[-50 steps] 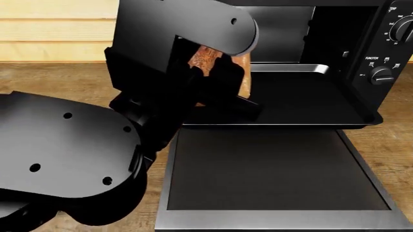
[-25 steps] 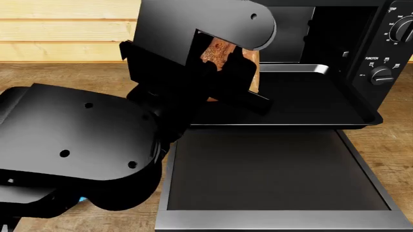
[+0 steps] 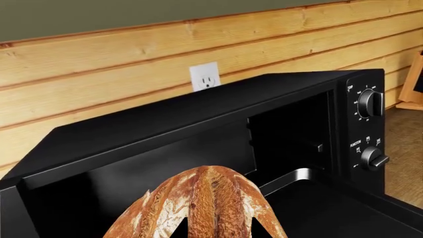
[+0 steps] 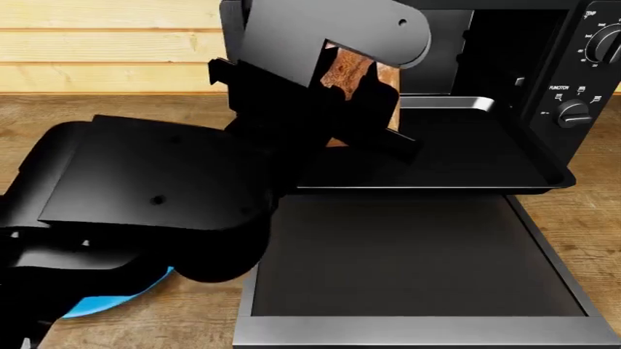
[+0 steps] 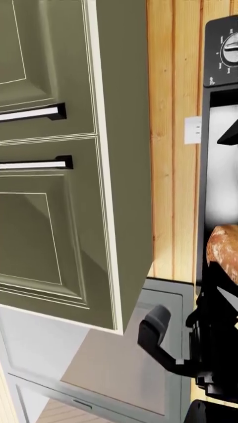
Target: Place the scone on the tray of the toaster oven.
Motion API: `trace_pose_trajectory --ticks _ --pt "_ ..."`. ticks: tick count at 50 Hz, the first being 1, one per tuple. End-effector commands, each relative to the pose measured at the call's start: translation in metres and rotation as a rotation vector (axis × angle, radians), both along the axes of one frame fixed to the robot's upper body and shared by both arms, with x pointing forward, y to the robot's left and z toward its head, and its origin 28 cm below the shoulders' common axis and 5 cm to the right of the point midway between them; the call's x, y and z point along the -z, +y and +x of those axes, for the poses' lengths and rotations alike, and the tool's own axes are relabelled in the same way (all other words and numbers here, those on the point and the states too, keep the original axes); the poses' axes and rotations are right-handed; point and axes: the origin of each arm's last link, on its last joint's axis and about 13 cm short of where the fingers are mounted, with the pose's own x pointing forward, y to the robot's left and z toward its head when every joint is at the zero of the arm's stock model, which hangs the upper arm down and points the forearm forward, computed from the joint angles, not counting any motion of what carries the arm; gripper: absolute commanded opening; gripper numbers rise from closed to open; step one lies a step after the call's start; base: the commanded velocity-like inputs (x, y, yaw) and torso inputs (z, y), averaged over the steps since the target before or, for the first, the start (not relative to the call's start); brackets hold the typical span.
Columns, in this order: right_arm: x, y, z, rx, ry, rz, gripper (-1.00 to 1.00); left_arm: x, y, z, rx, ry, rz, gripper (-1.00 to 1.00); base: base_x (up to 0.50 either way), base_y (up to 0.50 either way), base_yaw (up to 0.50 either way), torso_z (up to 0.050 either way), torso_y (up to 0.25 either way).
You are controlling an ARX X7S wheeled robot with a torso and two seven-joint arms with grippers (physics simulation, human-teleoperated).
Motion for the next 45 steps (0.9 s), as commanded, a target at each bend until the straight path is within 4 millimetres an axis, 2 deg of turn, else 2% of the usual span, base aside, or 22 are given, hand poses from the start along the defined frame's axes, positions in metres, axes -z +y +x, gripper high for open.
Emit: trace_pose_trajectory --ticks 1,23,24,45 --pt "0.000 -0.002 -0.001 0.005 0.007 0.004 1.00 0.000 -0.004 0.007 0.004 -0.001 -0.006 -1.00 0.00 0.00 0.00 0.000 0.000" --pt "0.006 -0.004 0.002 0.007 0.019 0.023 1.00 0.003 -0.013 0.014 0.010 -0.003 0.015 -1.00 0.00 0.00 0.00 0.000 0.000" --pt "0.007 -0.005 0.002 0.011 0.025 0.023 1.00 0.002 -0.014 0.024 0.000 0.001 0.012 -1.00 0.00 0.00 0.00 0.000 0.000" --pt "0.010 -0.006 0.004 0.013 0.032 0.033 1.00 0.006 -0.020 0.035 0.006 0.010 0.019 -1.00 0.00 0.00 0.00 0.000 0.000"
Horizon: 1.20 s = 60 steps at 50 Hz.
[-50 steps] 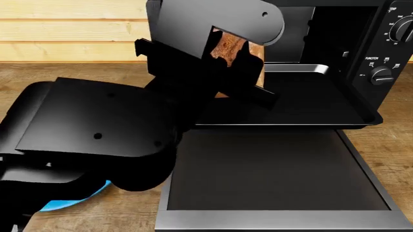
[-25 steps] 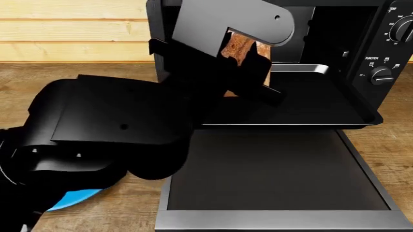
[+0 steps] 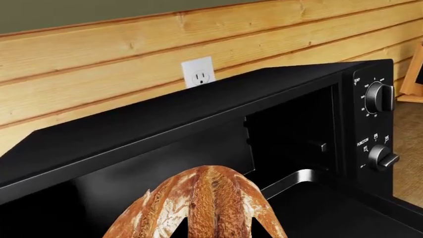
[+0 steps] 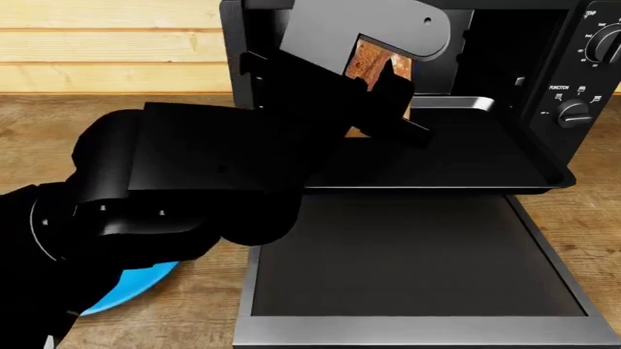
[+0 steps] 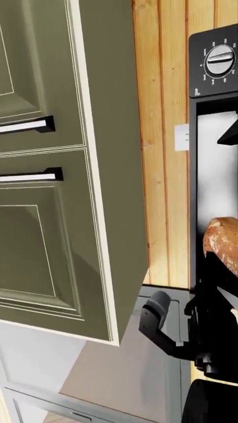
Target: Place the scone on the tray of the toaster oven.
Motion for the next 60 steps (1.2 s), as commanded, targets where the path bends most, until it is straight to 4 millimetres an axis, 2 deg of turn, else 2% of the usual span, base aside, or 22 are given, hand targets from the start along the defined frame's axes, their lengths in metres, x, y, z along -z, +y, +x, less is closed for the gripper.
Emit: trace_pose_trajectory --ticks 1,29,60 --pt "0.002 0.000 0.001 0.003 0.005 0.004 1.00 0.002 -0.003 0.008 -0.006 0.003 -0.004 -1.00 0.00 0.00 0.00 0.000 0.000" --pt "0.001 -0.002 -0.004 0.007 0.003 0.008 1.00 0.009 -0.006 0.013 -0.010 0.030 0.009 -1.00 0.00 0.00 0.00 0.000 0.000" --pt "0.002 -0.001 -0.003 0.008 0.001 0.008 1.00 0.014 -0.008 0.010 -0.003 0.047 0.015 -1.00 0.00 0.00 0.00 0.000 0.001"
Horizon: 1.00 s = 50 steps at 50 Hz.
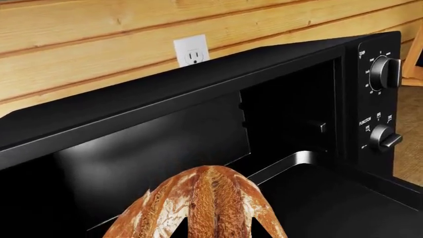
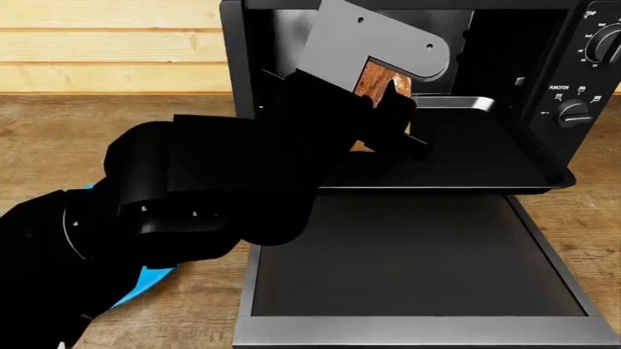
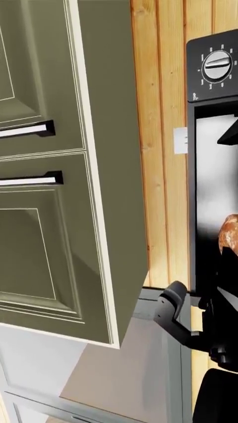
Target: Place the scone on the tray of the toaster oven.
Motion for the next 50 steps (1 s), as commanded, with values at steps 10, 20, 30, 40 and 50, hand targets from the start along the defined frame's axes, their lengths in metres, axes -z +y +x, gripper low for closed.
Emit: trace_pose_trajectory --ticks 10,20,30,40,50 --pt "0.000 -0.001 0.000 -0.003 -0.003 0.002 1.00 -0.003 0.001 -0.002 -0.008 0.006 -0.021 1.00 0.00 0.00 0.00 0.000 0.000" --pt "-0.001 -0.001 -0.001 -0.007 -0.006 0.001 1.00 -0.008 0.002 -0.008 -0.008 0.004 -0.029 1.00 0.00 0.00 0.00 0.000 0.000" --pt "-0.005 0.003 -0.004 -0.016 -0.016 -0.005 1.00 -0.015 0.008 -0.026 0.004 0.002 -0.052 1.00 0.00 0.00 0.00 0.000 0.000" --pt "-0.008 0.004 -0.005 -0.027 -0.026 -0.013 1.00 -0.025 0.018 -0.055 0.031 -0.022 -0.082 1.00 0.00 0.00 0.00 0.000 0.000" --pt "-0.008 0.005 -0.004 -0.023 -0.040 -0.016 1.00 -0.028 0.030 -0.070 0.025 -0.065 -0.110 1.00 0.00 0.00 0.00 0.000 0.000"
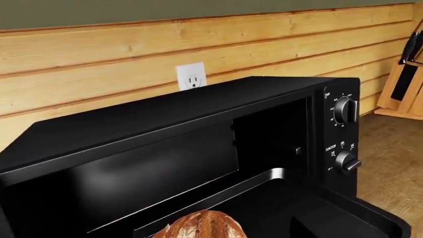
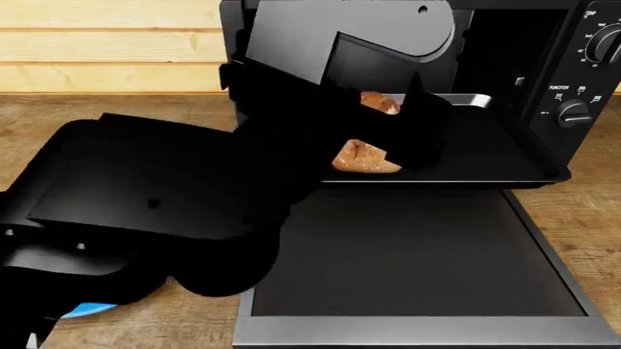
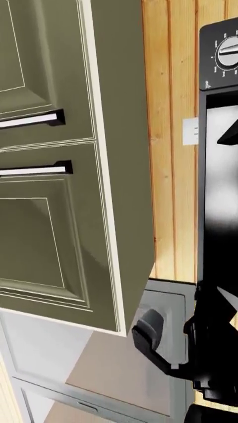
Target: Place the scone on the tray of the toaster oven.
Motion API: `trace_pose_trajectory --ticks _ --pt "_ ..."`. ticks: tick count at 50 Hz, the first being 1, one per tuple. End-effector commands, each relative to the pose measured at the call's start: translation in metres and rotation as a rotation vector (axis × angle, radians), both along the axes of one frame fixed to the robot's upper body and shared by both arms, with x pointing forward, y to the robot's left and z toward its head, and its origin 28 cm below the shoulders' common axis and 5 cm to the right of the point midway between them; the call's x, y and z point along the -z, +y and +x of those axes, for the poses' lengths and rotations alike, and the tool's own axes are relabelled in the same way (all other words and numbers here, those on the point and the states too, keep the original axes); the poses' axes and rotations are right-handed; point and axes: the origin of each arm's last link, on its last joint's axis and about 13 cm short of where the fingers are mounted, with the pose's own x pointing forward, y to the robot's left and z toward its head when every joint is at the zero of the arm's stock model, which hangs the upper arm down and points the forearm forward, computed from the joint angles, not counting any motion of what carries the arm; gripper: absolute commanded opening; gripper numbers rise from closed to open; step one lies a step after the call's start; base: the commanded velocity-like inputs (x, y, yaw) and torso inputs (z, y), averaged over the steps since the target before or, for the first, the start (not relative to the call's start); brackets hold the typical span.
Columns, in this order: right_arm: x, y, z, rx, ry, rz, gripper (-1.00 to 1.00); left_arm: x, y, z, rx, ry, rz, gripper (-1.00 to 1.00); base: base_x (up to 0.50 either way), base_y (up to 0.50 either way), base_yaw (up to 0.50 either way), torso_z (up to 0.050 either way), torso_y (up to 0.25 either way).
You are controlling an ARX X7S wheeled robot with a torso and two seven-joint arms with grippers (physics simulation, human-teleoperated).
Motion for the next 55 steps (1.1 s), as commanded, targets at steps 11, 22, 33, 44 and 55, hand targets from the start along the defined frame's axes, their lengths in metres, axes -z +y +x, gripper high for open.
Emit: trace_pose_trajectory --ticks 11,22,33,44,55 --pt "-0.001 -0.001 -0.004 0.004 -0.026 -0.006 1.00 0.001 0.034 -0.048 0.019 -0.117 -0.095 1.00 0.00 0.00 0.00 0.000 0.000" --pt "0.000 -0.005 -0.012 0.038 -0.034 0.017 1.00 -0.012 0.062 -0.058 -0.060 -0.235 -0.263 1.00 0.00 0.00 0.00 0.000 0.000" --pt "-0.003 0.011 0.010 -0.006 0.013 -0.006 1.00 -0.015 0.112 -0.044 -0.241 -0.379 -0.483 1.00 0.00 0.00 0.00 0.000 0.000" --pt "0.000 0.014 0.020 -0.033 0.049 -0.019 1.00 -0.005 0.124 -0.008 -0.417 -0.417 -0.493 1.00 0.00 0.00 0.00 0.000 0.000" --pt "0.006 0.010 0.025 -0.026 0.061 -0.001 1.00 -0.009 0.116 -0.001 -0.409 -0.486 -0.486 1.00 0.00 0.00 0.00 0.000 0.000"
